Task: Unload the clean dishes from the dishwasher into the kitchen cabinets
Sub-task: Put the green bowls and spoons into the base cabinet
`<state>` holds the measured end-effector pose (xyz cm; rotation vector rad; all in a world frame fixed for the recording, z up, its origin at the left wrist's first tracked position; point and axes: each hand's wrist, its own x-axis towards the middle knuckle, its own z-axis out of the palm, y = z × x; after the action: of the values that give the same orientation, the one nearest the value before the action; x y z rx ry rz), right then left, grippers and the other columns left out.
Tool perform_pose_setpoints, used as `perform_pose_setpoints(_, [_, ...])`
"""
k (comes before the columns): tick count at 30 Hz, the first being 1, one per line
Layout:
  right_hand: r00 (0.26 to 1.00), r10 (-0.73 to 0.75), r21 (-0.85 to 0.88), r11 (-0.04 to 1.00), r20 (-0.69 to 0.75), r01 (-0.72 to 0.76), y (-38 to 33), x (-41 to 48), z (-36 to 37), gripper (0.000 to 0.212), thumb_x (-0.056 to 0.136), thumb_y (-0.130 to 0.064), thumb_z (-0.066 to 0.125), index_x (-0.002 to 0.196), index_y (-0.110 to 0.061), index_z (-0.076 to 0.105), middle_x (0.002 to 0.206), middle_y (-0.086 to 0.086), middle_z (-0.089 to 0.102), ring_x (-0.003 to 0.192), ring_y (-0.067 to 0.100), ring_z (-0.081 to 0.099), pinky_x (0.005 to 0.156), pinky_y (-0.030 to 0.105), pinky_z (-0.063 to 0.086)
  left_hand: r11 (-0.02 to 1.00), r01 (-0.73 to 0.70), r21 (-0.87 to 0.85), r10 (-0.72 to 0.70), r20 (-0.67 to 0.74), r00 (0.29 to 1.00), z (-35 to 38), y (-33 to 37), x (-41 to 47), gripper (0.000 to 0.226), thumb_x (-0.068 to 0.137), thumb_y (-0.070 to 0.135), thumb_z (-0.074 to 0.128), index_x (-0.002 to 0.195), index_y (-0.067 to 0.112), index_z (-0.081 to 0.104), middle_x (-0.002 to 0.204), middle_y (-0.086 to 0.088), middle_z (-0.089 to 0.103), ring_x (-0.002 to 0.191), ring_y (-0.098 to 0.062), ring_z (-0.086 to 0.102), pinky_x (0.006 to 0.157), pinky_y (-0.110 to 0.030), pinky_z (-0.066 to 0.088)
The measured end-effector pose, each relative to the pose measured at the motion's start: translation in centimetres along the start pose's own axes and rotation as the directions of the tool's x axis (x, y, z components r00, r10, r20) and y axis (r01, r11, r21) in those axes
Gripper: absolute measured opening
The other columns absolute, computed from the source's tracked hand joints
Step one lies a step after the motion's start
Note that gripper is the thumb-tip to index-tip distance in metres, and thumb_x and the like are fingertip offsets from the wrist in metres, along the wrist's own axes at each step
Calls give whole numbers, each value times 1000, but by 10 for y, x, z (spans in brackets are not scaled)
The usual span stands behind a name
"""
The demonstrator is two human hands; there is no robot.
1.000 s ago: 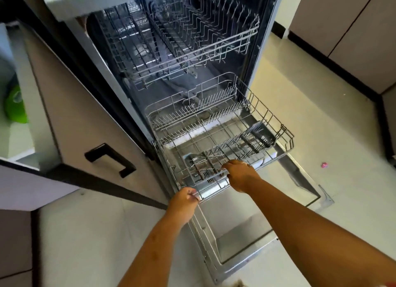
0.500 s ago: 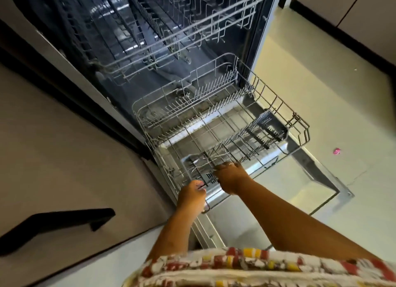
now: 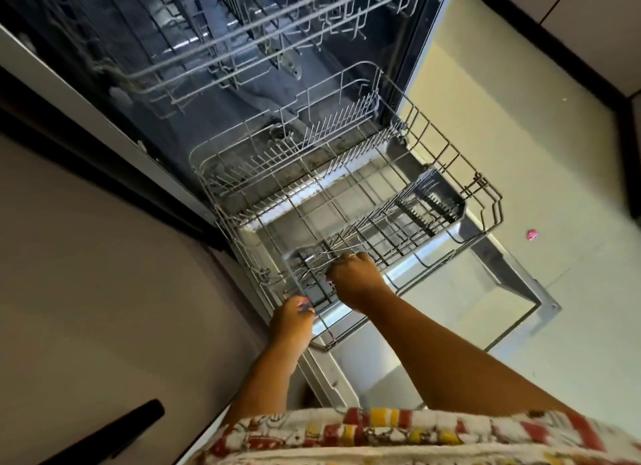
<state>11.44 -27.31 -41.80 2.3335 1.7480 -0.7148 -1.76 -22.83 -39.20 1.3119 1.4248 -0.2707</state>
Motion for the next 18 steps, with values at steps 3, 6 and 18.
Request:
perform_pose_setpoints(3, [965, 184, 359, 927, -184, -108, 1, 2, 3, 26, 93, -8, 51, 103, -23, 70, 110, -2, 70, 97, 13, 65, 90, 31, 53, 996, 25, -91, -26, -12, 1000, -2, 4, 1, 29, 96, 7, 45, 124, 5, 53, 129, -14, 56, 118, -29, 53, 99, -39, 43])
perform_pose_setpoints(6, [925, 272, 588, 806, -264, -69, -5, 0, -8, 22, 93, -5, 54, 97, -13, 74, 107, 1, 71, 88, 10, 67, 79, 19, 54, 986, 22, -163, -23, -2, 1000, -2, 15, 0, 33, 97, 5, 42, 129, 9, 49, 132, -10, 55, 121, -27, 51, 101, -40, 41])
perform_pose_setpoints(18, [844, 473, 938, -334, 251, -92, -12, 7, -34, 23, 88, 4, 57, 95, -17, 63, 86, 11, 63, 71, 17, 62, 69, 30, 56, 831, -75, -551, -30, -178, 984, -5, 39, 13, 14, 93, 6, 52, 104, 8, 61, 96, -13, 64, 67, -17, 61, 52, -25, 50])
